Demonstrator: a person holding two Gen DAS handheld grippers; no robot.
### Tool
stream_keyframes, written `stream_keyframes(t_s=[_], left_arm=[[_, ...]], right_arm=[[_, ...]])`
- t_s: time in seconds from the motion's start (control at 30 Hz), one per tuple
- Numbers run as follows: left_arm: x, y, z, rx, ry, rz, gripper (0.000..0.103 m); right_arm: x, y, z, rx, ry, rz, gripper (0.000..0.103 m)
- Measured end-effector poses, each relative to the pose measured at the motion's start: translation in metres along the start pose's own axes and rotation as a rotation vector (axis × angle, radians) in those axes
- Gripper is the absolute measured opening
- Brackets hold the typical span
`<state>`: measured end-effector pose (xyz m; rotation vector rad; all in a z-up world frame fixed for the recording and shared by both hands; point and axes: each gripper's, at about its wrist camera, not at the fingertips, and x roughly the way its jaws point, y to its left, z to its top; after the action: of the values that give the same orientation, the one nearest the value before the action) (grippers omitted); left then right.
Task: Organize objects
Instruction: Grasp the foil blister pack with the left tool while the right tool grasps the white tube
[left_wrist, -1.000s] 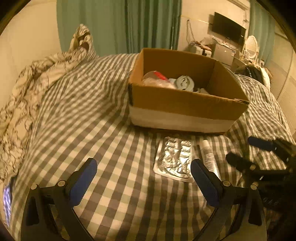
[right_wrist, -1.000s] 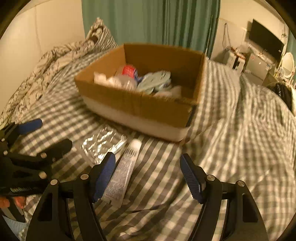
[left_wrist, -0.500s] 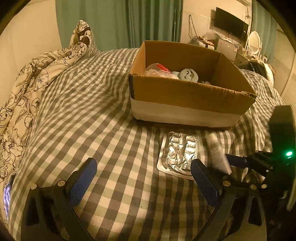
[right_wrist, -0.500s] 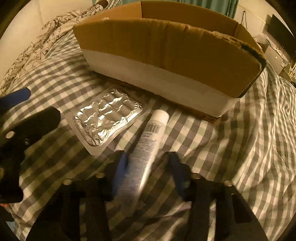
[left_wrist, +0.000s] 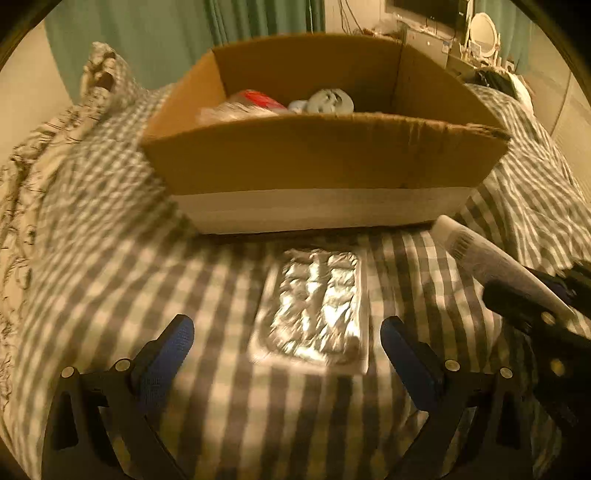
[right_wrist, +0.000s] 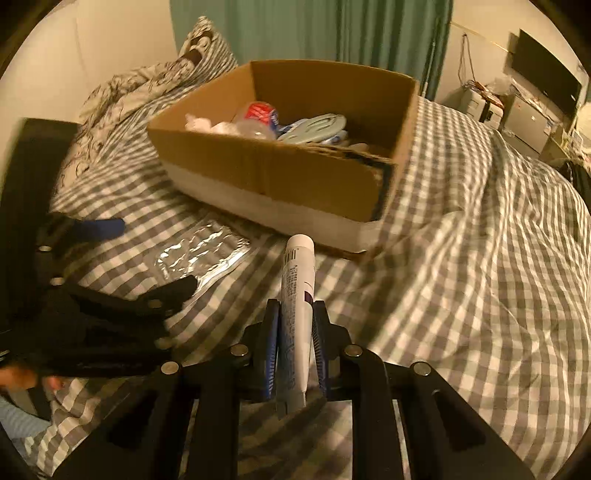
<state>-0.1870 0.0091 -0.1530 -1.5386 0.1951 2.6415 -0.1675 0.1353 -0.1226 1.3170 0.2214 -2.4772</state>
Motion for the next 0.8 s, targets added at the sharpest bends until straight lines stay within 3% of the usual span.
stream_keyframes(t_s=[0.23,0.37,0.63,0.8], left_arm=[[0.033,-0.012,0.007,0.028,0.051,-0.05,0.1],[0.03,-0.012,0.003,0.014,0.048,-0.127,0.072],[0.0,-0.011,-0.018,-0.021,0.0,-0.169,0.072],[-0.019,-0.008,-0.03,-0.045,-0.029,-0.149,0.072]], right_arm=[[0.002,-0.008,0.001,0.031,0.004,0.022,0.017],[0.003,-0.007,0.001,0.024,0.008,0.022,0.017],[-0.006,-0.001,-0.003,-0.003,-0.007,0.0,0.017],[-0.02,0.003,-0.005,-0.007,-0.03,-0.019,0.017]])
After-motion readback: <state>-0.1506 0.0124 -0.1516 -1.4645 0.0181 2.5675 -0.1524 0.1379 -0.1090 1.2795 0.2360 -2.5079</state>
